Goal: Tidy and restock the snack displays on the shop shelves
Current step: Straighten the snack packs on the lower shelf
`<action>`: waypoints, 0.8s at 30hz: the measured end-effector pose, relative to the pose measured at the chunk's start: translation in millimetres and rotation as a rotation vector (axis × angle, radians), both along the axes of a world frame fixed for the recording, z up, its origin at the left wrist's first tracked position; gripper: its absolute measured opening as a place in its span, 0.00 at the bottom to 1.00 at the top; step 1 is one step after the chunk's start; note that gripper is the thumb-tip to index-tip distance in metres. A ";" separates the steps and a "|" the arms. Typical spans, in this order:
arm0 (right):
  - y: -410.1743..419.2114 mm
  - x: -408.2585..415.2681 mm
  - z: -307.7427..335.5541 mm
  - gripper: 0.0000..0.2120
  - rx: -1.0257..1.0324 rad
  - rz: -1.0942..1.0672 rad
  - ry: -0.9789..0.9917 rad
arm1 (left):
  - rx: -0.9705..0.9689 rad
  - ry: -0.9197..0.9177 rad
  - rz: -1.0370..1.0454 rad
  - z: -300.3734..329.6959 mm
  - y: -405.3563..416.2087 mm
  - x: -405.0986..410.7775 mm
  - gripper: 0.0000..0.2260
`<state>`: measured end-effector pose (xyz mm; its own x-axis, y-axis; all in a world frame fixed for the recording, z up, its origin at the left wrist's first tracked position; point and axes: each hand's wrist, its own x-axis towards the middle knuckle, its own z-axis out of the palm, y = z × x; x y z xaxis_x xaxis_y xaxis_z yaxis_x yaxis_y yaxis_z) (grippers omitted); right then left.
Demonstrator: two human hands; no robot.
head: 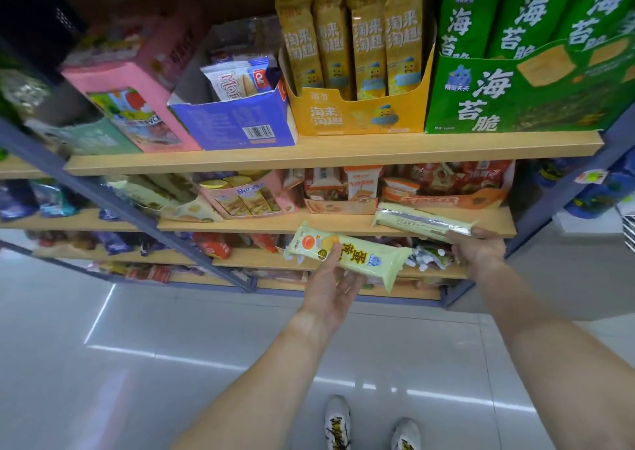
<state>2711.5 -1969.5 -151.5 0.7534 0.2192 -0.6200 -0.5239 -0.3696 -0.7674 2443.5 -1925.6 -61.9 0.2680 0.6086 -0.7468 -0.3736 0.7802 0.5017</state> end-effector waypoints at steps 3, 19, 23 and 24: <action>-27.9 -13.9 7.7 0.32 0.132 -0.009 0.097 | -0.014 0.019 0.019 -1.2 -2.4 -6.4 0.10; -88.1 -187.3 127.3 0.25 0.608 0.457 0.214 | 0.009 0.027 -0.073 50.7 -18.2 -100.7 0.08; -68.2 -214.8 152.1 0.23 0.531 0.764 -0.098 | 0.035 0.054 -0.153 67.0 -1.5 -139.1 0.15; -62.0 -220.7 156.4 0.23 0.507 0.844 -0.170 | 0.048 0.062 -0.185 69.0 4.1 -149.3 0.18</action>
<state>2490.7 -2031.5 4.9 0.2992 0.9322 -0.2036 -0.1094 -0.1784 -0.9778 2294.2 -1921.5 7.1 0.3328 0.5887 -0.7366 -0.1932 0.8072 0.5578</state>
